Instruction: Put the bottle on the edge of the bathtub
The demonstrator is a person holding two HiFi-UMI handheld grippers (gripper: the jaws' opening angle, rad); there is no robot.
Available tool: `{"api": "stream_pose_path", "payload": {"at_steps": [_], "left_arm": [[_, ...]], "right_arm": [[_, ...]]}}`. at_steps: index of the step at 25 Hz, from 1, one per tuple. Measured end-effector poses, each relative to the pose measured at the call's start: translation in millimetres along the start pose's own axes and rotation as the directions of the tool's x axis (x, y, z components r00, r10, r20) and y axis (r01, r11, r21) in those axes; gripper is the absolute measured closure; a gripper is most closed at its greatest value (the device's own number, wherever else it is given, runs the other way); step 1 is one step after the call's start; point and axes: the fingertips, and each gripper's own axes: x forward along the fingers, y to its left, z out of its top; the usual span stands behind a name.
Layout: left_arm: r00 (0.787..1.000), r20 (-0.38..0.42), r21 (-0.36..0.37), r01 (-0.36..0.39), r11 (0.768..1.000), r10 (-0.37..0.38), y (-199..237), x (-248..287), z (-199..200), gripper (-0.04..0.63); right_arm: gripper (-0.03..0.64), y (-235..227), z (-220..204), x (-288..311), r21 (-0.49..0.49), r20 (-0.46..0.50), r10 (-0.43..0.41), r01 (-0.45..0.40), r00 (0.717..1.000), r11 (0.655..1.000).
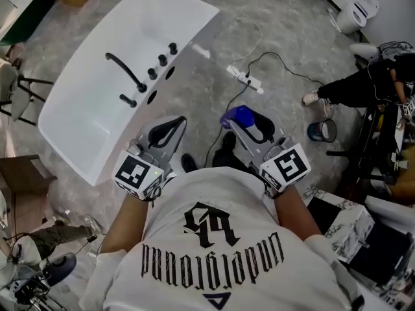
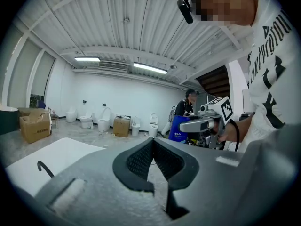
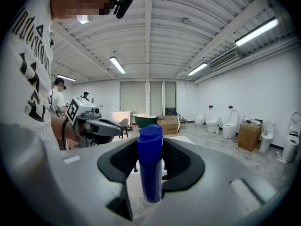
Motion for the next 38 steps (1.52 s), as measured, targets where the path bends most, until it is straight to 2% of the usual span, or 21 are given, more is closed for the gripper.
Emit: {"api": "stream_pose_path", "payload": {"at_steps": [5, 15, 20, 28, 38], "left_arm": [[1.0, -0.013, 0.004, -0.018, 1.0, 0.018, 36, 32, 6, 0.591], [0.987, -0.018, -0.018, -0.162, 0.987, 0.161, 94, 123, 20, 0.59], [0.978, -0.017, -0.03, -0.208, 0.978, 0.208, 112, 182, 28, 0.591], [0.972, -0.005, -0.042, -0.237, 0.971, 0.237, 122, 252, 44, 0.59], [0.974, -0.022, -0.038, -0.227, 0.973, 0.227, 165, 296, 51, 0.591]], "right_arm": [[0.465, -45, 0, 36, 0.028, 0.016, 0.008, -0.008, 1.0, 1.0], [0.465, -160, -5, 88, 0.019, 0.021, 0.136, -0.136, 0.991, 0.991], [0.465, -224, -7, 97, 0.008, 0.011, 0.182, -0.182, 0.983, 0.983], [0.465, -292, -11, 97, -0.02, -0.009, 0.247, -0.247, 0.969, 0.969], [0.465, -338, -16, 124, -0.012, -0.026, 0.254, -0.254, 0.967, 0.967]]}}
